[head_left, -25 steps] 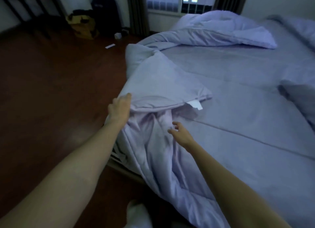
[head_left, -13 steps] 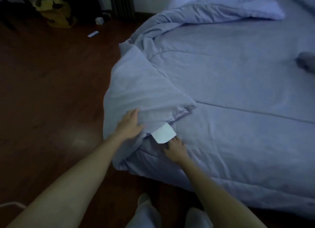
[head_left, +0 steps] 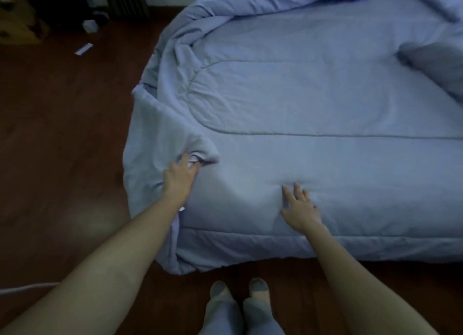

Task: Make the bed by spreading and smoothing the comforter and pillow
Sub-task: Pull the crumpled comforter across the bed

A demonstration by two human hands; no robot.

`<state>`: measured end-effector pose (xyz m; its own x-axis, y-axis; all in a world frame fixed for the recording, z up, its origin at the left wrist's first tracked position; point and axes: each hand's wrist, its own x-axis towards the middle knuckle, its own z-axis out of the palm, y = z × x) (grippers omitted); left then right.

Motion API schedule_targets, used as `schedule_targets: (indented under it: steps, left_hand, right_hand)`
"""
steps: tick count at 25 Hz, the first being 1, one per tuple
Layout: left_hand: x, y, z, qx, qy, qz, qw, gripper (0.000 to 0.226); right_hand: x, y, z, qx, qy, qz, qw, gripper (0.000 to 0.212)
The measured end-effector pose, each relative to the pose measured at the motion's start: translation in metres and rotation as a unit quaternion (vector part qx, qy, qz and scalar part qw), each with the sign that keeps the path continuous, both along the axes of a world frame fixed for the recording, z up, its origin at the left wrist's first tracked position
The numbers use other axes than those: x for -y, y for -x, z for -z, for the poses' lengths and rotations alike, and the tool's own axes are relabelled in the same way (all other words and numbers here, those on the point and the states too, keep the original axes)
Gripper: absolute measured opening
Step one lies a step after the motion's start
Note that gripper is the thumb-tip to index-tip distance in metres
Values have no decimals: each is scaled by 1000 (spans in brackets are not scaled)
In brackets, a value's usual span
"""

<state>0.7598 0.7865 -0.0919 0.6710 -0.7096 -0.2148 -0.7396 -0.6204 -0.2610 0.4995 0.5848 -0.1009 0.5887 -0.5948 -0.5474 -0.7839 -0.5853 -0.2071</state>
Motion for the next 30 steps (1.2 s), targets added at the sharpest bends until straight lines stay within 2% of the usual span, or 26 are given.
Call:
schedule_targets:
  steps: [2,4,5,8,11,13,15,17,20,22,24,27,30]
  left_hand:
    - [-38,-17,-2,-23,-4,-162,987,46]
    - [-72,-28,-17,-53,-38,-307,950,42]
    - [-85,-32,-32,-67,-48,-347,934,43]
    - [-91,-42,-90,-129,66,-336,931,50]
    - [-81,-51,-148,-178,275,-302,895,47]
    - [-71,-55,-184,-208,430,-274,835,38]
    - [-63,-58,-220,-251,537,-237,769,34]
    - [-62,-62,-253,-296,609,-193,710,33]
    - [-76,-82,-293,-353,707,-165,591,34]
    - [-92,-107,-309,-376,742,-158,532,33]
    - [-113,-137,-320,-396,751,-150,507,34]
    - [-149,-190,-333,-423,745,-142,496,35]
    - [-173,-241,-344,-437,719,-109,529,34]
  right_hand:
    - [-12,-10,-2,11,-3,-8,1000,70]
    - [-19,-31,-11,22,-24,-18,999,69]
    - [-22,-47,-18,32,-32,-29,999,68]
    - [-31,-101,-54,114,-56,-60,990,66]
    - [-44,-151,-114,263,-81,-70,959,63]
    - [-54,-178,-161,354,-96,-71,928,60]
    - [-67,-201,-204,418,-117,-73,898,58]
    - [-79,-226,-238,474,-163,-75,862,57]
    - [-103,-268,-278,555,-254,-69,789,53]
    - [-121,-297,-298,592,-284,-64,752,53]
    - [-141,-324,-311,620,-312,-52,718,53]
    - [-171,-368,-318,647,-343,-11,681,49]
    - [-190,-404,-310,680,-373,49,629,45]
